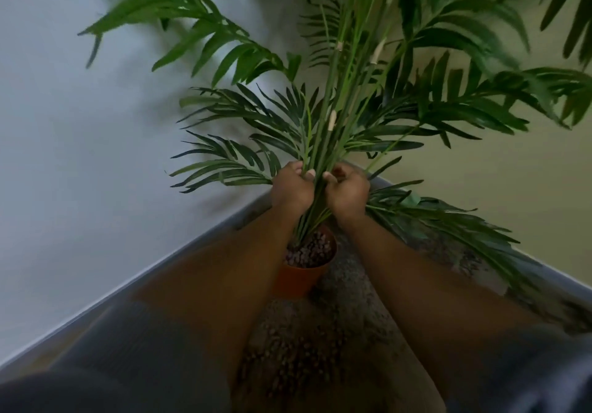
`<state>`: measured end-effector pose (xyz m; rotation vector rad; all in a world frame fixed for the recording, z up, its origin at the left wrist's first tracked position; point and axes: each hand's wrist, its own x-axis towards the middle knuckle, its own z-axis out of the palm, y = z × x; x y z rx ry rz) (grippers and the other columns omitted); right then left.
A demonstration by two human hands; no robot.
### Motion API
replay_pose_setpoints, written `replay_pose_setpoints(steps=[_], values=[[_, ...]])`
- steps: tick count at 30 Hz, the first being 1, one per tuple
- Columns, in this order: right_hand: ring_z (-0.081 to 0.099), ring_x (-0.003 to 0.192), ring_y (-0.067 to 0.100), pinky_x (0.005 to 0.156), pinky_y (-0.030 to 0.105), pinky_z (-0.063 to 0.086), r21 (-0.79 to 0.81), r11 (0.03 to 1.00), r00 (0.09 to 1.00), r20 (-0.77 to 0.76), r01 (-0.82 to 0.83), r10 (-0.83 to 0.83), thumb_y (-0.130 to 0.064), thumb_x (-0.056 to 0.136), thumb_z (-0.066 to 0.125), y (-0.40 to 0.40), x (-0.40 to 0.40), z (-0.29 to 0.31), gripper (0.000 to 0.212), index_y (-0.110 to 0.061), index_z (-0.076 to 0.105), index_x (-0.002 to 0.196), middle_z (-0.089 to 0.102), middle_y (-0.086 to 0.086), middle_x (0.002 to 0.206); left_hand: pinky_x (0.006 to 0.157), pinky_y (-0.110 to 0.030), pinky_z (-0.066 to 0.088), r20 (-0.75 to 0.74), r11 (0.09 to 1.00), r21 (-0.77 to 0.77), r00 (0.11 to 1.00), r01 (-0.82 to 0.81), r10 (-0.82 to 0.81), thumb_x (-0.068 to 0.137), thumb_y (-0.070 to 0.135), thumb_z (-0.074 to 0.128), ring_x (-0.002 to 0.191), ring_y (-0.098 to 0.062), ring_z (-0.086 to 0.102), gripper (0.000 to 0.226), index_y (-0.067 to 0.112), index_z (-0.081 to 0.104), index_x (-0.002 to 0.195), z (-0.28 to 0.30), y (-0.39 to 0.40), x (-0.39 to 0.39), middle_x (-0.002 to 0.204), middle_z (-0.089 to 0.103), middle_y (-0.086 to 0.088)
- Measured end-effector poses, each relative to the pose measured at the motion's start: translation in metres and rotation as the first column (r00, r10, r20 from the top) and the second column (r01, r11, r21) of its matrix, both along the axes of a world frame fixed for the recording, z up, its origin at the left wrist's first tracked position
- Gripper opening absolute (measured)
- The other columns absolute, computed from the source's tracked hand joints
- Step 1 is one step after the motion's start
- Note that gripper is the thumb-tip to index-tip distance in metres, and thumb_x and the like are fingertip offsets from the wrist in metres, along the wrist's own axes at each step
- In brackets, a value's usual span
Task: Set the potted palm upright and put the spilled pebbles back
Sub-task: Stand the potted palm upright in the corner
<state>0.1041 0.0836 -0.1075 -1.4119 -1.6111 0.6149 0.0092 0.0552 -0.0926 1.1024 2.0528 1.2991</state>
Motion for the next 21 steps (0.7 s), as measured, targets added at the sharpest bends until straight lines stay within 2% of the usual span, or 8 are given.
replay_pose_setpoints(steps=[4,13,17,21], values=[[0.066,0.082,0.026,0.072,0.03,0.049,0.016,1.0,1.0,-0.009,-0.017,0.017,-0.016,0.086,0.065,-0.02,0.002,0.005,0.015,-0.003,0.071,0.089,0.071,0.015,0.086,0.102,-0.039,0.047,-0.029,0.999,-0.002,0.999,0.038,-0.038,0.088,0.032,0.064,0.124,-0.024,0.056,0.05,0.011,0.055,0.133,0.0,-0.018,0.002,0.131,0.061,-0.008],[0.068,0.086,0.025,0.081,0.038,0.056,-0.084,0.991,0.992,-0.074,-0.106,0.1,-0.02,0.089,0.063,-0.055,-0.011,0.002,0.019,-0.007,0.073,0.099,0.074,0.011,0.09,0.102,-0.044,0.047,-0.053,1.0,0.008,0.998,0.024,-0.023,0.089,0.028,0.062,0.12,-0.031,0.058,0.046,0.009,0.056,0.131,-0.002,-0.057,-0.006,0.129,0.062,-0.015],[0.068,0.085,0.019,0.079,0.03,0.055,-0.07,0.986,0.983,-0.107,-0.154,0.146,-0.021,0.088,0.066,-0.07,-0.016,0.0,0.018,-0.007,0.074,0.098,0.074,0.008,0.09,0.091,-0.042,0.054,-0.095,1.0,0.007,0.996,-0.005,0.006,0.085,0.034,0.061,0.103,-0.024,0.066,0.034,0.023,0.066,0.116,-0.009,-0.071,-0.012,0.111,0.071,-0.004],[0.067,0.089,0.019,0.078,0.023,0.05,-0.059,0.983,0.978,-0.123,-0.175,0.167,-0.018,0.09,0.065,-0.086,-0.027,-0.002,0.022,-0.005,0.072,0.106,0.074,0.01,0.097,0.085,-0.042,0.056,-0.098,0.998,-0.021,0.993,-0.063,0.061,0.086,0.035,0.059,0.095,-0.028,0.066,0.027,0.017,0.067,0.104,-0.012,-0.083,-0.02,0.1,0.071,-0.01]])
